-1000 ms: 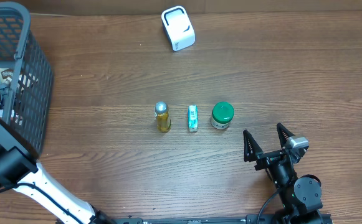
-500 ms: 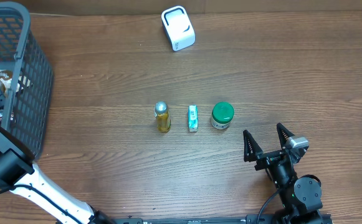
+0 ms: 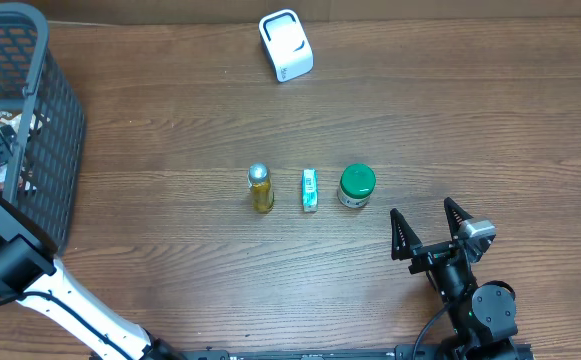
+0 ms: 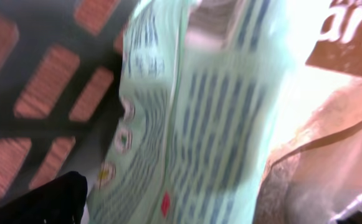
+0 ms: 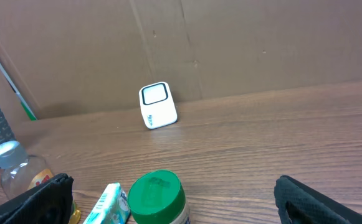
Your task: Scan the item barcode
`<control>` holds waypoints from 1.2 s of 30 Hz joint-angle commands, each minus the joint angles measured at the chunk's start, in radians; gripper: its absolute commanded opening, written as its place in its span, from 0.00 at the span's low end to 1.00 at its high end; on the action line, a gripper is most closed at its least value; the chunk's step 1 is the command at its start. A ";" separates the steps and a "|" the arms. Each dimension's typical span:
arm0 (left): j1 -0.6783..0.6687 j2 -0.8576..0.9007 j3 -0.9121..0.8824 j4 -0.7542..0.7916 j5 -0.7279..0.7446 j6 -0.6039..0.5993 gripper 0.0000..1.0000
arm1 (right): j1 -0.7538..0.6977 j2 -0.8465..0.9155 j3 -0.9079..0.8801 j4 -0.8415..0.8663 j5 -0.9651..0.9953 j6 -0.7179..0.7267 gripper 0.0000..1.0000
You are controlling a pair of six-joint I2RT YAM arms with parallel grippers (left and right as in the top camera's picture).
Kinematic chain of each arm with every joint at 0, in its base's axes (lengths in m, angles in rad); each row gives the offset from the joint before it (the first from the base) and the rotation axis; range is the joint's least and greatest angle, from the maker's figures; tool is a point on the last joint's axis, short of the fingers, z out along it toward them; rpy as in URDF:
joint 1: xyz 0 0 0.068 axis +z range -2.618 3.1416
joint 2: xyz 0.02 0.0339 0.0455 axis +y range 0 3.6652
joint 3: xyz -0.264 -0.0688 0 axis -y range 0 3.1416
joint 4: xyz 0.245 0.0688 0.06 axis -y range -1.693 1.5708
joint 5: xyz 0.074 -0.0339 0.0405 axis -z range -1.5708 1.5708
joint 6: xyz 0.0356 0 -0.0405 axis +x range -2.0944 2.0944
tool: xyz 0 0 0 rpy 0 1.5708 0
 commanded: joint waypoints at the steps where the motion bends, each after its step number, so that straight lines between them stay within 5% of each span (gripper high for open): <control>1: -0.022 0.023 0.038 0.036 0.006 0.000 0.99 | -0.004 -0.009 -0.010 0.002 -0.001 0.000 1.00; 8: -0.029 0.050 0.032 0.049 0.011 0.000 1.00 | -0.004 -0.009 -0.010 0.002 -0.001 0.000 1.00; 9: -0.029 0.054 0.032 0.045 0.012 0.000 0.95 | -0.004 -0.009 -0.010 0.002 -0.001 0.000 1.00; 13: -0.028 0.069 0.032 0.004 0.011 0.000 0.51 | -0.004 -0.009 -0.010 0.002 -0.001 0.000 1.00; 20: -0.038 0.024 0.035 -0.045 -0.064 0.000 0.51 | -0.004 -0.009 -0.010 0.002 -0.001 0.000 1.00; 25: -0.079 -0.115 0.035 -0.055 -0.177 -0.001 0.48 | -0.004 -0.009 -0.010 0.002 -0.001 0.000 1.00; 36: -0.167 -0.480 0.035 -0.045 -0.173 -0.091 0.47 | -0.004 -0.009 -0.010 0.002 -0.001 0.000 1.00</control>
